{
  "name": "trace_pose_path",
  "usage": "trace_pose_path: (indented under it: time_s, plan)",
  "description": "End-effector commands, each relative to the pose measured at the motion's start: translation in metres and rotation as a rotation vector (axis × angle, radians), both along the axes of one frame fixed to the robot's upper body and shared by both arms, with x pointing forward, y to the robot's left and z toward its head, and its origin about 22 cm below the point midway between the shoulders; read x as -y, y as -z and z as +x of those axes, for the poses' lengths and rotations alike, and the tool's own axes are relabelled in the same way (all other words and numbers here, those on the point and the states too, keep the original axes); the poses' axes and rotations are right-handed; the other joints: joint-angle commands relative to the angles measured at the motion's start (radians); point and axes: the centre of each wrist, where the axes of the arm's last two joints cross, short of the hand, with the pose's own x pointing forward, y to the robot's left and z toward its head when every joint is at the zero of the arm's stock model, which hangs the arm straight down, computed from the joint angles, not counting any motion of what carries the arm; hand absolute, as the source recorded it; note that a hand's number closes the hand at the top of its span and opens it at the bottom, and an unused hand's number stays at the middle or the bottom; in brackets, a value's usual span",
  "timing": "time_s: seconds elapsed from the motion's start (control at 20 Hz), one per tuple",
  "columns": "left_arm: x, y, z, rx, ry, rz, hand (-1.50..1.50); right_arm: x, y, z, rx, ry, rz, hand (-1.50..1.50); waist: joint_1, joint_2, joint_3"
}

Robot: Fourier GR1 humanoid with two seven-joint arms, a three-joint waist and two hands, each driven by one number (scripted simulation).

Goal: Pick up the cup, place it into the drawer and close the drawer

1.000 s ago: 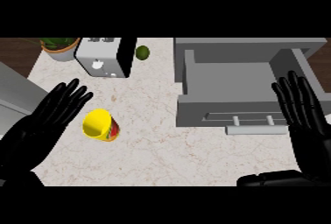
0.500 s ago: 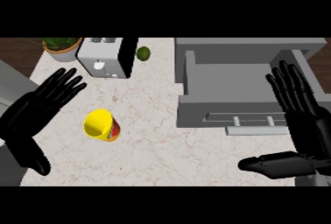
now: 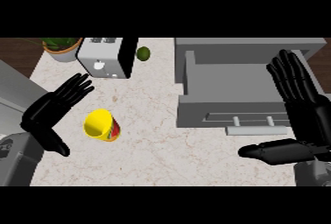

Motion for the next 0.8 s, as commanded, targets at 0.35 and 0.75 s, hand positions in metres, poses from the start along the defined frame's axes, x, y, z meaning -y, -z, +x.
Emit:
trace_pose_path:
  time_s: [0.35, 0.75]
  plan:
    - [-0.023, 0.068, -0.007, -0.051, -0.047, 0.057, -1.50, 0.012, -0.007, 0.010, 0.004, -0.006, -0.001, -1.50, -0.011, 0.004, -0.001]
    - [-0.008, 0.092, -0.009, -0.047, -0.076, 0.097, -1.50, 0.009, -0.011, 0.024, 0.016, -0.001, -0.005, -1.50, -0.017, 0.009, -0.002]
